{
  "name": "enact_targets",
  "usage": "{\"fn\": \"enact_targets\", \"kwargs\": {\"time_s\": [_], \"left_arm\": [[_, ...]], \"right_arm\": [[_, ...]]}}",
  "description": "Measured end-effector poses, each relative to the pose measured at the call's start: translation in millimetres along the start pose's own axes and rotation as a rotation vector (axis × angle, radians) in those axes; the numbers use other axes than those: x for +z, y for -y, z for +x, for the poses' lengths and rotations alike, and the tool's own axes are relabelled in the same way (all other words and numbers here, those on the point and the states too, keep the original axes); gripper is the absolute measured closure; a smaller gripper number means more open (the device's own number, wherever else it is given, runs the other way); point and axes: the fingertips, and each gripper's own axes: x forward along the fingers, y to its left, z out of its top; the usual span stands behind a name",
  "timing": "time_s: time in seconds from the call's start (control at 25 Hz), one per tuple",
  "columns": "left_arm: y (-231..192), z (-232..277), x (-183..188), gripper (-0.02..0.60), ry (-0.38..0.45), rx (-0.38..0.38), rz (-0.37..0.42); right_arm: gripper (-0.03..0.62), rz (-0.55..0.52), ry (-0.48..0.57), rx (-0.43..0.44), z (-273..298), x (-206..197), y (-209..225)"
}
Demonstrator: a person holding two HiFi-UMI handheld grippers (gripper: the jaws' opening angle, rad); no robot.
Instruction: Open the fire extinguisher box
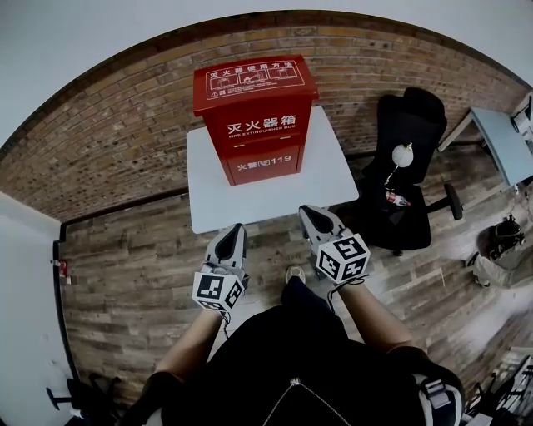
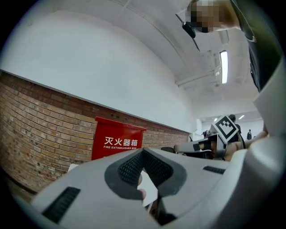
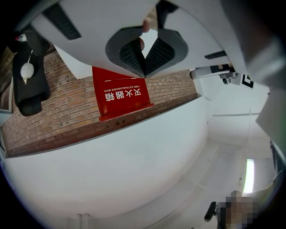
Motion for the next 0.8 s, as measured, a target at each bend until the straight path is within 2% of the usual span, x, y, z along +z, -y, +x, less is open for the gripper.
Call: {"fn": "enact_targets", "kwargs": {"time_s": [0.44,0.64,0.8], "left_arm": [[-16.5,122.4,13.0,0.532,0.006,0.099,0.002],[-26.5,149.8,17.2,0.532,0.006,0.154,0.006],[-44.1,155.7,17.5,0.532,-0.007,0.191,0.012]], "right_arm": [[0.577,-0.036,-0.029,0.100,72.8,48.2,97.8],[0.577,-0.032,-0.033,0.117,101.9,59.9,131.0],[0.577,-0.049,-0.024,0.125,122.8,67.4,136.2]]}}
